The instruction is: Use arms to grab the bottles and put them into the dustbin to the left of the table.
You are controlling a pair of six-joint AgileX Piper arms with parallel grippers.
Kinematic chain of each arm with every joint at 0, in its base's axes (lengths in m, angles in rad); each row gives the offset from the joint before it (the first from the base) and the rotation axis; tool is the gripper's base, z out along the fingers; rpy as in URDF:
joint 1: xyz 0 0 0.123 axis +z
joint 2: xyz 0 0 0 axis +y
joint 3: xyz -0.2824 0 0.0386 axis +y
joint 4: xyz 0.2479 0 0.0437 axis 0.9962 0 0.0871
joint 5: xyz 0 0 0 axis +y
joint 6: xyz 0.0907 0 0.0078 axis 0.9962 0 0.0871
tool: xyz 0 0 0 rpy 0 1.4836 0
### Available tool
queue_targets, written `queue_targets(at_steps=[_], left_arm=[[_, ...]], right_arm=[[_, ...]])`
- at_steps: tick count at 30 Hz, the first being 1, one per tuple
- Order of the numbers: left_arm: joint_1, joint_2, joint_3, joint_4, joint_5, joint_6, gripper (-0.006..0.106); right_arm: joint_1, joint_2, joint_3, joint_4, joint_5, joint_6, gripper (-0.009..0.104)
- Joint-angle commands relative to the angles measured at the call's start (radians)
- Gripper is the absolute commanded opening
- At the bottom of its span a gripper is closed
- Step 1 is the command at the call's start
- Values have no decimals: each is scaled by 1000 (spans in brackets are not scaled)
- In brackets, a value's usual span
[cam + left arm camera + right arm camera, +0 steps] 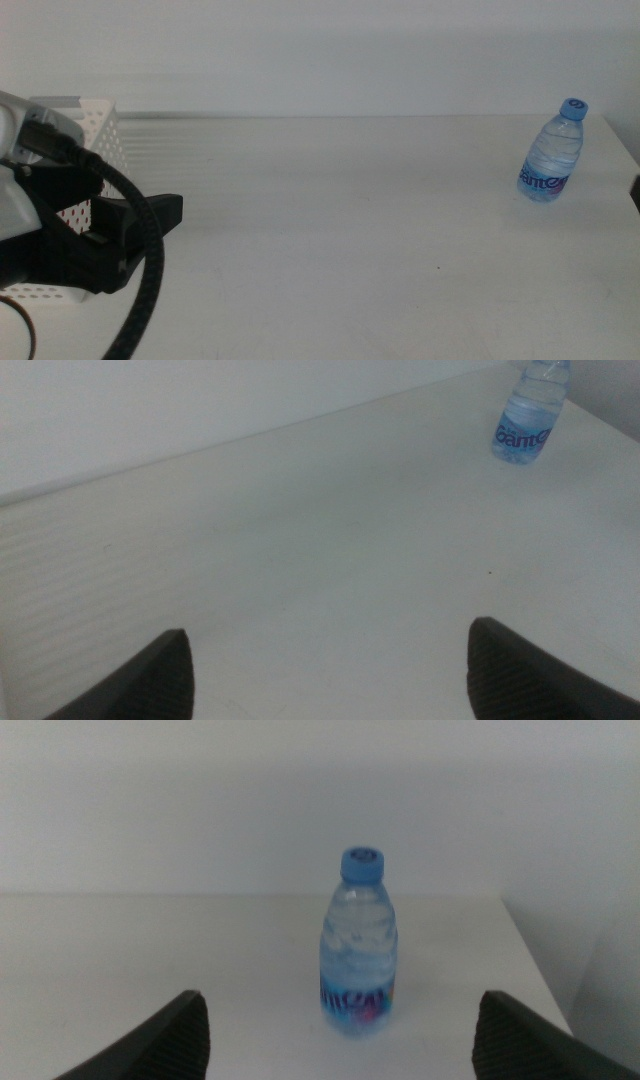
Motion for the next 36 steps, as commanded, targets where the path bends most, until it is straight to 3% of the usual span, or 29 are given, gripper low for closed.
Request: queue_targets(at_steps=[1,6,9,16,23,30,36], left_arm=[[-7,-6,-25,-17,-74,-12,90],[-7,-6,-25,-17,-74,-12,90],[-7,-6,-25,-17,-74,-12,90],[-7,-6,-25,-17,-74,-12,90],[-7,-6,-25,-17,-74,-12,90],[-7,-6,-25,-17,-74,-12,90],[-7,-6,-25,-17,-74,-12,90]], right_arm=[[-5,69,-37,-27,-214,-2,72],[-5,247,-41,-32,-487,-3,72],[-5,360,-76,-32,-566,-11,72],[-5,624,-240,-32,-582,-29,72],[-6,842,-394,-27,-587,-167,72],[-6,983,-500,59,-603,-193,76],[-8,1093,-548,62,-654,-192,77]])
